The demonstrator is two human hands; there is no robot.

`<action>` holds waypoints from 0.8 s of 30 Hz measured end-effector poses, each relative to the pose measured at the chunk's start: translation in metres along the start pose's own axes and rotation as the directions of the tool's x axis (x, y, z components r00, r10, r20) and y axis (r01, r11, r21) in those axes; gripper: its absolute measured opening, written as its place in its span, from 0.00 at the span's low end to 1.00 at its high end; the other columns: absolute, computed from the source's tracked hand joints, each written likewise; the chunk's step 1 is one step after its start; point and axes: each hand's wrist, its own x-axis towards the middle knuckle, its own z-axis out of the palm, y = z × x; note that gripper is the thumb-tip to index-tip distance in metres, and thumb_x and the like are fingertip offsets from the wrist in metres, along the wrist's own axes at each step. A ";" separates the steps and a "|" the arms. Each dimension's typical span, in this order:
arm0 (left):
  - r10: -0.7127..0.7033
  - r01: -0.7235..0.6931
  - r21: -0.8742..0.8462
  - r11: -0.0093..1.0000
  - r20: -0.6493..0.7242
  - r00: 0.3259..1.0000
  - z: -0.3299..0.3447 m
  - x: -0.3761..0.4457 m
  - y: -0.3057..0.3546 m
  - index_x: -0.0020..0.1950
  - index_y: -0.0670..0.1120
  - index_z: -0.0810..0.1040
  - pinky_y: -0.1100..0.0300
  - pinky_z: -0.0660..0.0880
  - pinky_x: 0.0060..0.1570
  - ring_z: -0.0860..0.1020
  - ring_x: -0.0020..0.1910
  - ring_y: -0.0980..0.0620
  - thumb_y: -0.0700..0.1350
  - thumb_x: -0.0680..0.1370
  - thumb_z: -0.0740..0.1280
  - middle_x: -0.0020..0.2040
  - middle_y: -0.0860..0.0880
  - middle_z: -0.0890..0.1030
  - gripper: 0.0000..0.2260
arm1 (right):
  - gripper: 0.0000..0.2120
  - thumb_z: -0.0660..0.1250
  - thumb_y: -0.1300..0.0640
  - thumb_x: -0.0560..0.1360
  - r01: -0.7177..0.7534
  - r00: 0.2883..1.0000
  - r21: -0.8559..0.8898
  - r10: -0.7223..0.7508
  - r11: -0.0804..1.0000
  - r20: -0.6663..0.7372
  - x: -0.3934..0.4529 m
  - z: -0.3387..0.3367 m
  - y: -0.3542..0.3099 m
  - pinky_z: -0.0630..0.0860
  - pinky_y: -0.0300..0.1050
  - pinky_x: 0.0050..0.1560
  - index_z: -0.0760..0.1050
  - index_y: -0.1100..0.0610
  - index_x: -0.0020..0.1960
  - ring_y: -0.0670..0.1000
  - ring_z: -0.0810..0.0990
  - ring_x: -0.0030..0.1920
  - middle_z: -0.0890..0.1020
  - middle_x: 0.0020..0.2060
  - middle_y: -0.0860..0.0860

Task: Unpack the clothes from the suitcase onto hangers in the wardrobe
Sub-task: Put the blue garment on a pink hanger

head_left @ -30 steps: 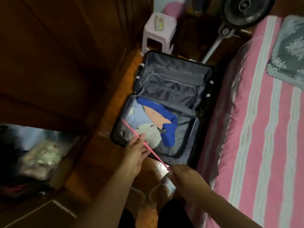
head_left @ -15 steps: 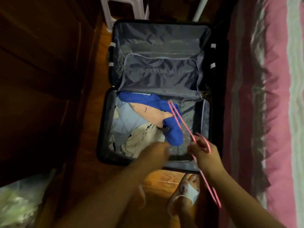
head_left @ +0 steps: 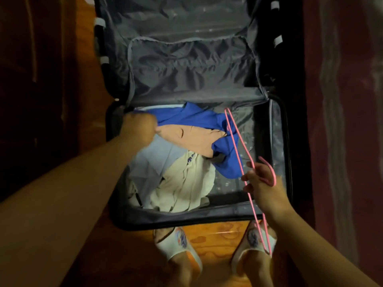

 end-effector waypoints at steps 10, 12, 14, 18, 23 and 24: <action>-0.165 0.134 -0.121 0.984 -0.306 0.938 0.037 0.004 -0.033 0.76 0.42 0.66 0.41 0.70 0.62 0.70 0.65 0.31 0.42 0.76 0.68 0.70 0.34 0.69 0.29 | 0.09 0.62 0.63 0.82 -0.025 0.999 0.014 0.024 1.000 0.035 -0.014 -0.004 -0.017 0.78 0.38 0.34 0.76 0.51 0.57 0.51 0.78 0.39 0.80 0.40 0.57; -0.090 0.083 -0.037 0.996 -0.228 0.969 0.040 0.039 -0.051 0.69 0.38 0.75 0.41 0.71 0.61 0.74 0.61 0.30 0.42 0.78 0.68 0.63 0.32 0.76 0.20 | 0.10 0.62 0.63 0.82 0.025 0.999 0.020 -0.025 1.000 0.041 0.008 0.000 -0.013 0.77 0.38 0.35 0.76 0.52 0.59 0.49 0.78 0.38 0.81 0.39 0.53; -0.030 0.035 0.016 0.999 -0.224 0.974 0.046 0.042 -0.055 0.55 0.34 0.81 0.40 0.75 0.56 0.79 0.52 0.30 0.37 0.79 0.64 0.52 0.31 0.80 0.10 | 0.10 0.62 0.63 0.82 0.076 0.997 -0.015 -0.076 0.997 0.022 0.023 0.005 -0.004 0.77 0.41 0.37 0.76 0.53 0.61 0.49 0.79 0.39 0.81 0.39 0.49; 0.035 -0.063 -0.225 0.972 -0.124 0.992 0.033 -0.034 0.000 0.51 0.39 0.81 0.49 0.74 0.54 0.80 0.49 0.35 0.34 0.78 0.64 0.48 0.35 0.81 0.07 | 0.09 0.61 0.63 0.83 0.008 1.000 0.024 -0.008 1.000 -0.012 0.004 0.009 0.012 0.76 0.43 0.38 0.75 0.55 0.60 0.50 0.79 0.41 0.79 0.42 0.56; 0.346 -0.272 -0.238 0.932 0.365 0.864 0.047 -0.175 0.070 0.59 0.46 0.74 0.59 0.69 0.48 0.77 0.54 0.44 0.41 0.82 0.60 0.56 0.43 0.78 0.07 | 0.09 0.61 0.61 0.83 -0.131 0.991 0.017 0.131 0.991 0.035 -0.069 -0.007 0.015 0.76 0.46 0.39 0.75 0.49 0.57 0.50 0.78 0.37 0.80 0.42 0.57; 0.318 -0.256 -0.200 0.946 0.408 0.856 0.049 -0.189 0.075 0.60 0.47 0.73 0.56 0.68 0.48 0.77 0.55 0.43 0.41 0.82 0.60 0.58 0.43 0.78 0.08 | 0.10 0.61 0.60 0.83 -0.151 0.988 -0.018 0.151 0.988 0.034 -0.077 -0.013 0.018 0.76 0.49 0.39 0.75 0.48 0.58 0.51 0.79 0.38 0.81 0.42 0.56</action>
